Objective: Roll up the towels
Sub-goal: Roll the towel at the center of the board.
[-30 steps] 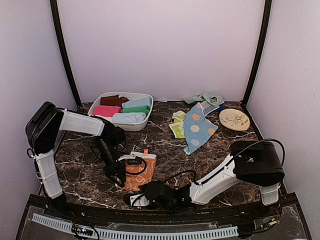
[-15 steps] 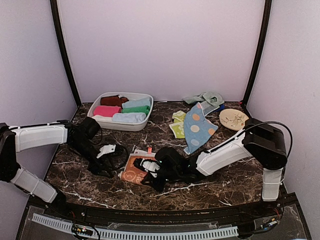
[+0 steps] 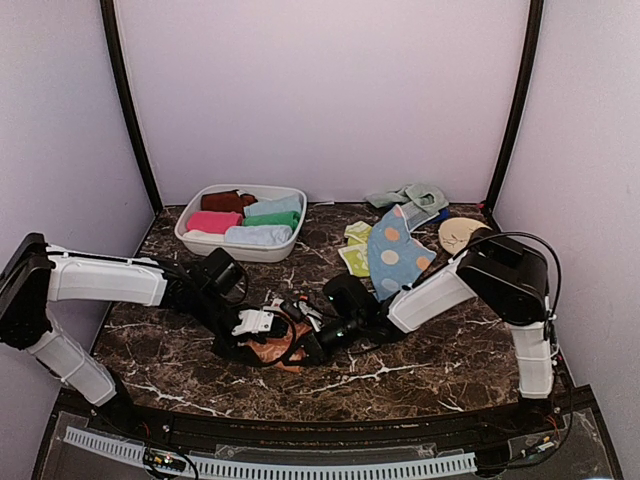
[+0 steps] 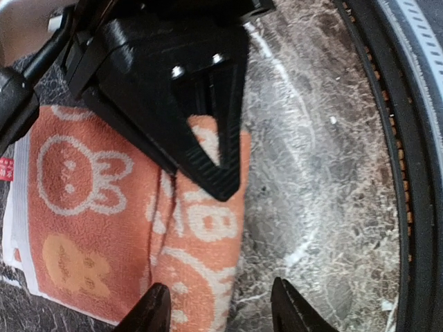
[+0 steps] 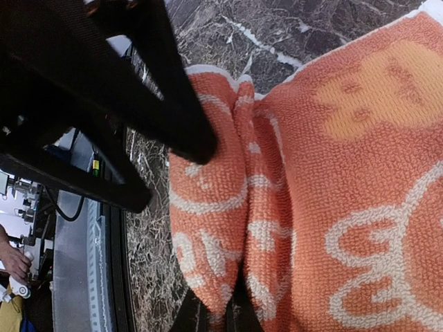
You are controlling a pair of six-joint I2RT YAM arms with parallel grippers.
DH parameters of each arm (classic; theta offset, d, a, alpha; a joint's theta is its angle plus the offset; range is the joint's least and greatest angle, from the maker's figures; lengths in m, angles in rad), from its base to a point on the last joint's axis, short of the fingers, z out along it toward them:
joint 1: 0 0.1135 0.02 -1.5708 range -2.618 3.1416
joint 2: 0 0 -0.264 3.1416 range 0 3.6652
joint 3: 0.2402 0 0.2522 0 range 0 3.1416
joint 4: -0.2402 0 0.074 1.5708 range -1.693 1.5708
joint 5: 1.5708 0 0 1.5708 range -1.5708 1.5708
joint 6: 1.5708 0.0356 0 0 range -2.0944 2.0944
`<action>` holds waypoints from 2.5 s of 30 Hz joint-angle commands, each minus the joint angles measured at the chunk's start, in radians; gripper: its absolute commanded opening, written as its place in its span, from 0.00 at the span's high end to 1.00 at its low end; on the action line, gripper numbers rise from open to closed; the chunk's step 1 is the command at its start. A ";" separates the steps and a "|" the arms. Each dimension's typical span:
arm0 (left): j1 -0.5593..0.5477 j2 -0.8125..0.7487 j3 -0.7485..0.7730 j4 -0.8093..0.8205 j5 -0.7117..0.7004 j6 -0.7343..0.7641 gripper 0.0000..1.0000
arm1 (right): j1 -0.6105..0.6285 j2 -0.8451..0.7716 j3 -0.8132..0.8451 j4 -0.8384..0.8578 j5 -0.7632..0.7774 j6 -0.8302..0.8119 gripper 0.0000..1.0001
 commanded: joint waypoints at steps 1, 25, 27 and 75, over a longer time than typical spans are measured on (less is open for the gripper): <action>-0.007 0.053 0.005 0.104 -0.100 -0.004 0.50 | -0.001 0.050 -0.004 -0.082 -0.070 0.056 1.00; 0.124 0.376 0.263 -0.420 0.320 0.002 1.00 | 0.019 -0.350 -0.317 0.111 0.526 -0.203 0.49; 0.164 0.419 0.279 -0.450 0.341 0.007 1.00 | 0.082 -0.405 -0.338 0.079 0.673 -0.342 0.47; 0.409 0.076 0.088 -0.273 0.177 0.072 0.33 | 0.170 -0.088 0.066 -0.322 0.508 -0.471 1.00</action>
